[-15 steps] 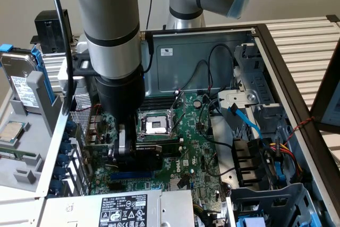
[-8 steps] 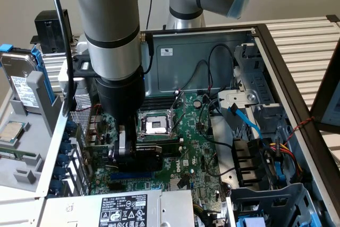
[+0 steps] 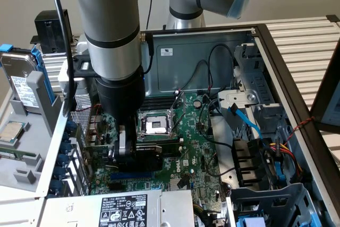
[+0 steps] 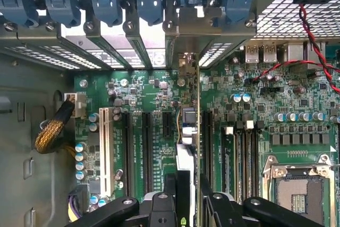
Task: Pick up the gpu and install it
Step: 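Insert the gpu into the slot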
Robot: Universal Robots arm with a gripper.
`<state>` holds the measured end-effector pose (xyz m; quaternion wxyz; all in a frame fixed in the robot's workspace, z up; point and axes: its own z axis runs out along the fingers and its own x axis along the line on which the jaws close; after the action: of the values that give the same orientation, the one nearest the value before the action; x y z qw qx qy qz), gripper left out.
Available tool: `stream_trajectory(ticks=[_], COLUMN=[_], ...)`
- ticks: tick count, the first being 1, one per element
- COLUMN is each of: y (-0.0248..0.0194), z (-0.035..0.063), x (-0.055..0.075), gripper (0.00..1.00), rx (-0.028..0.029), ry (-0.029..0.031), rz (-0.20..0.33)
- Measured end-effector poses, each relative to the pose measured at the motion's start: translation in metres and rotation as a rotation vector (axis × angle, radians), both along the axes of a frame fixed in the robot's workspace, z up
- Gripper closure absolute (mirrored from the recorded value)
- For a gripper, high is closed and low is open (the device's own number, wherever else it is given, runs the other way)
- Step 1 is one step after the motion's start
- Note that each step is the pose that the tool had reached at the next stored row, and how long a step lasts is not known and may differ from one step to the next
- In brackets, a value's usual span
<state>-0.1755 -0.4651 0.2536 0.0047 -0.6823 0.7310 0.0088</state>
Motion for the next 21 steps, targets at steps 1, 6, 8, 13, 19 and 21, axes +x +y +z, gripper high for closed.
stream_trajectory(ticks=[1,6,8,13,19,21], y=[0.0001,0.0002,0.0003,0.0015,0.0022,0.0022], z=[0.0,-0.0002,-0.0004,-0.0007,-0.001,-0.001], x=[0.0,0.0,0.0,-0.0001,0.0,0.0], gripper=[0.73,0.73,0.73,0.73,0.73,0.73], rx=[-0.0001,-0.0016,-0.0028,-0.0059,-0.0086,-0.0086], ry=[0.0001,0.0001,0.0001,0.0002,0.0003,0.0003], rz=[0.001,0.004,0.004,0.006,0.009,0.009])
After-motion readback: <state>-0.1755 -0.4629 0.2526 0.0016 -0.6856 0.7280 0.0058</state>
